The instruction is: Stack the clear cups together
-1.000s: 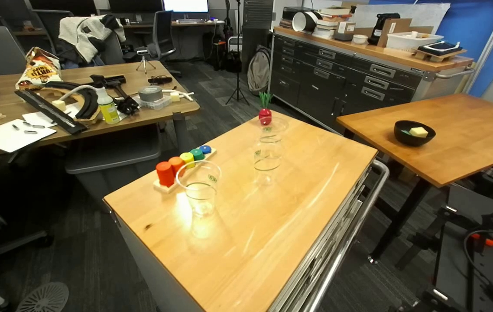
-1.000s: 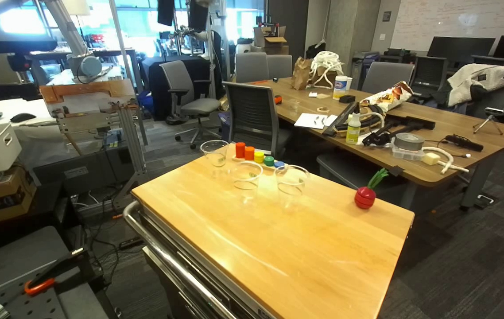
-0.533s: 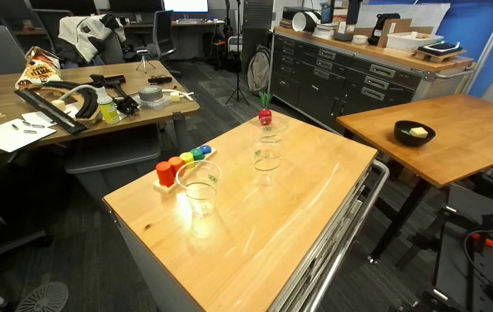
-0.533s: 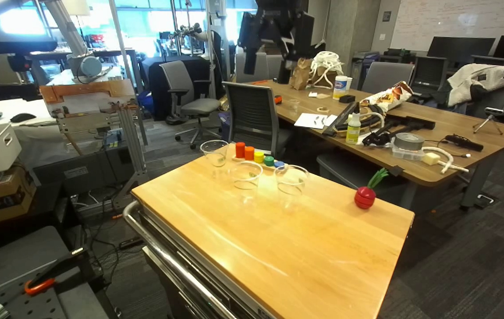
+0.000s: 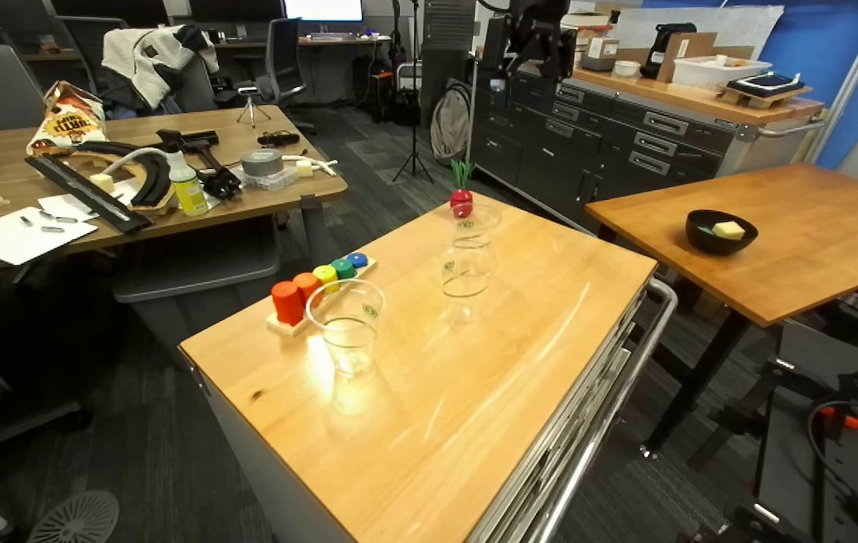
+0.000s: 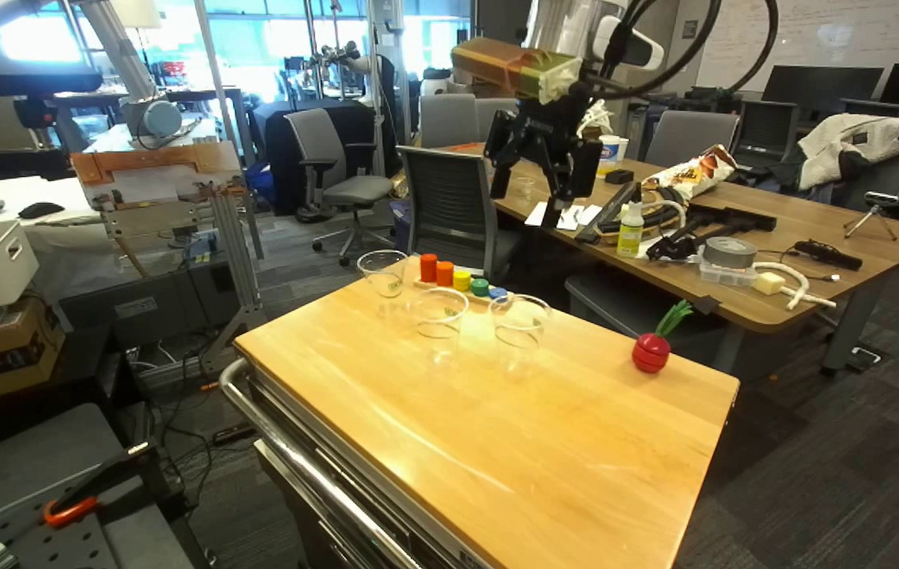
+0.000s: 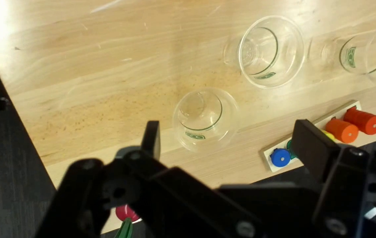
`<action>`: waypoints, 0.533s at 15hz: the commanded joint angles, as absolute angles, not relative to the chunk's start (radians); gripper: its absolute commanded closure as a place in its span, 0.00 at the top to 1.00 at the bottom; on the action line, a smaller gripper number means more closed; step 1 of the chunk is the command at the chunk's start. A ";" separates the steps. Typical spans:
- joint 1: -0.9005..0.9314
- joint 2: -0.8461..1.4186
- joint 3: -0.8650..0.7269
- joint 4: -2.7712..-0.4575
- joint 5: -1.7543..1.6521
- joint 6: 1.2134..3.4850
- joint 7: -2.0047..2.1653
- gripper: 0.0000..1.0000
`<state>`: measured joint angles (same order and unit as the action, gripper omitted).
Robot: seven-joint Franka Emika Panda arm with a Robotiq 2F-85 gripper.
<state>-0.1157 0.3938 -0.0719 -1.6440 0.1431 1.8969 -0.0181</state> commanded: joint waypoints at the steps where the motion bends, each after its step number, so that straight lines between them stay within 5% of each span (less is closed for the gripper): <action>1: -0.145 0.480 -0.067 -1.591 0.180 1.959 -0.036 1.00; 8: -0.173 0.617 -0.052 -1.519 0.190 2.019 -0.047 1.00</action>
<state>-0.1548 0.5515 -0.0679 -1.5991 0.1645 2.0115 -0.0251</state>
